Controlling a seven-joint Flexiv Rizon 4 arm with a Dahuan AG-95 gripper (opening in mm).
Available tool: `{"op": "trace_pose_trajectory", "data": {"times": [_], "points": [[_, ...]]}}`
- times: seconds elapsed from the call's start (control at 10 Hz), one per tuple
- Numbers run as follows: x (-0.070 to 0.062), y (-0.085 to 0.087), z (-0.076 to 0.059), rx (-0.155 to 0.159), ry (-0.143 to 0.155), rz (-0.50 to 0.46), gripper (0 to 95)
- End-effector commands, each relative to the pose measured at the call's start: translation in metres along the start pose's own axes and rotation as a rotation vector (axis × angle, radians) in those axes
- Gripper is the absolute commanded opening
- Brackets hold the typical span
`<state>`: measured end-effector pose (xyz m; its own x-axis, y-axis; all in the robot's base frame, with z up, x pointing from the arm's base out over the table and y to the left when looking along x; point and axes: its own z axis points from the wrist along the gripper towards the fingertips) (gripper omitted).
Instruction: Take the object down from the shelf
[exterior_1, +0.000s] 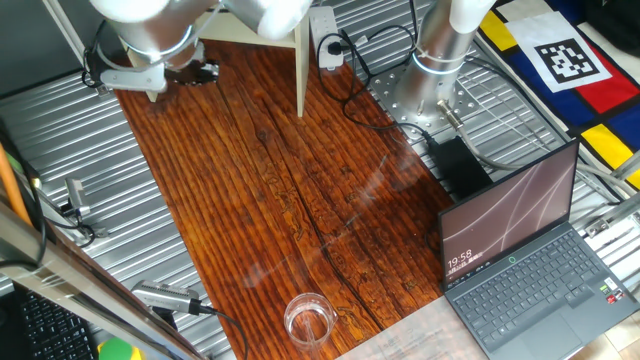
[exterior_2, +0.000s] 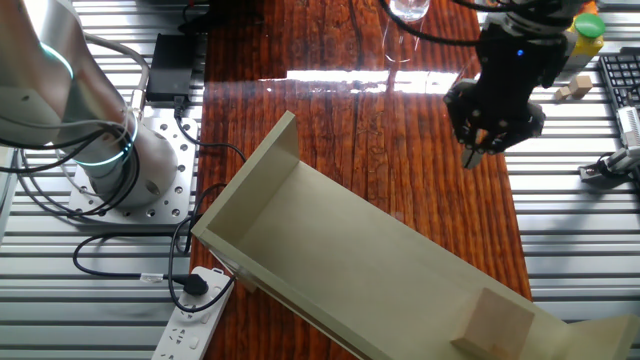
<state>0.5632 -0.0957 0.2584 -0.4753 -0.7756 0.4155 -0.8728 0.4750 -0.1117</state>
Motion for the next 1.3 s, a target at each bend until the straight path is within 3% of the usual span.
{"op": "trace_pose_trajectory", "data": {"times": [0.1, 0.3, 0.4, 0.6, 0.7, 0.9, 1.3], "points": [[0.018, -0.013, 0.005, -0.025, -0.052, -0.118, 38.0], [0.052, -0.034, 0.016, -0.027, -0.064, -0.165, 38.0], [0.065, -0.043, 0.018, -0.027, -0.068, -0.187, 57.0], [0.09, -0.071, 0.014, -0.029, -0.078, -0.275, 57.0], [0.101, -0.078, 0.015, -0.031, -0.09, -0.293, 76.0], [0.12, -0.083, 0.019, -0.044, -0.121, -0.323, 76.0], [0.148, -0.082, 0.022, -0.062, -0.108, -0.337, 76.0]]}}
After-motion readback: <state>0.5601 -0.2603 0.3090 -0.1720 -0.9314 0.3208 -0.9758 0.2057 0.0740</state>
